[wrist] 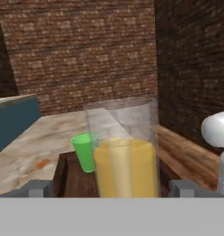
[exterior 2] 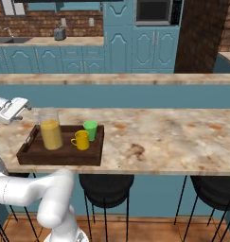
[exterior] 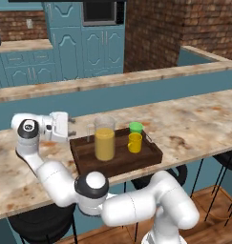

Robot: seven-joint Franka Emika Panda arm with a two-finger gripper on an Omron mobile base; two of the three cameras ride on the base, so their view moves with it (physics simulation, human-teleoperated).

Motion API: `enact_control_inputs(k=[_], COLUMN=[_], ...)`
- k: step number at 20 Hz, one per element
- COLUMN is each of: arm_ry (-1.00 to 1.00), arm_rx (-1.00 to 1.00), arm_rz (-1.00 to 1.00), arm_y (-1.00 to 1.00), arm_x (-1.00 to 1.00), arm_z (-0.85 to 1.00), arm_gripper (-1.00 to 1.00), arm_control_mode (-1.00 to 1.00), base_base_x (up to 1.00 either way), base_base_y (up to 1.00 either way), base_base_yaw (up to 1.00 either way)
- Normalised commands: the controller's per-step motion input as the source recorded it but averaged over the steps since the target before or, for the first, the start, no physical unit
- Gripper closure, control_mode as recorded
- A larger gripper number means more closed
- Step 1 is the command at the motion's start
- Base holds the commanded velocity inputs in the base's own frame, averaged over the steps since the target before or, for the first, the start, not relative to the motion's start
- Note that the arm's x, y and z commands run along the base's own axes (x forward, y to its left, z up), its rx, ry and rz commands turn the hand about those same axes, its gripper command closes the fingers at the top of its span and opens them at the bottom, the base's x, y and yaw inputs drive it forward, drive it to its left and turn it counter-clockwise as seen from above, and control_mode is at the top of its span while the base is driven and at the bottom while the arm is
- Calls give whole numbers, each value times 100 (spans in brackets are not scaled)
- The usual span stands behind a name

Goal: There is a tray on the dining counter. Grab the cup, mug, and pitcher and place them on the tray. The pitcher may be placed next to the tray if it cannot fit the tray.

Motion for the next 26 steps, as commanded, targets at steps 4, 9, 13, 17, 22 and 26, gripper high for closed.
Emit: enact_control_inputs(k=[4,9,13,17,22,26], arm_ry=[0,0,0,-1,0,1], arm_rx=[14,19,24,28,29,24], arm_rz=[51,46,42,30,17,10], arm_y=[3,-5,-32,-47,-49,-42], arm_x=[-33,-90,-100,-100,-100,-100], arm_z=[0,0,0,0,0,0], arm_gripper=[-100,-100,-100,-100,-100,-100], arm_control_mode=[-100,-100,-100,-100,-100,-100], base_base_x=[0,0,0,0,0,0], base_base_y=[0,0,0,0,0,0], base_base_yaw=[0,0,0,0,0,0])
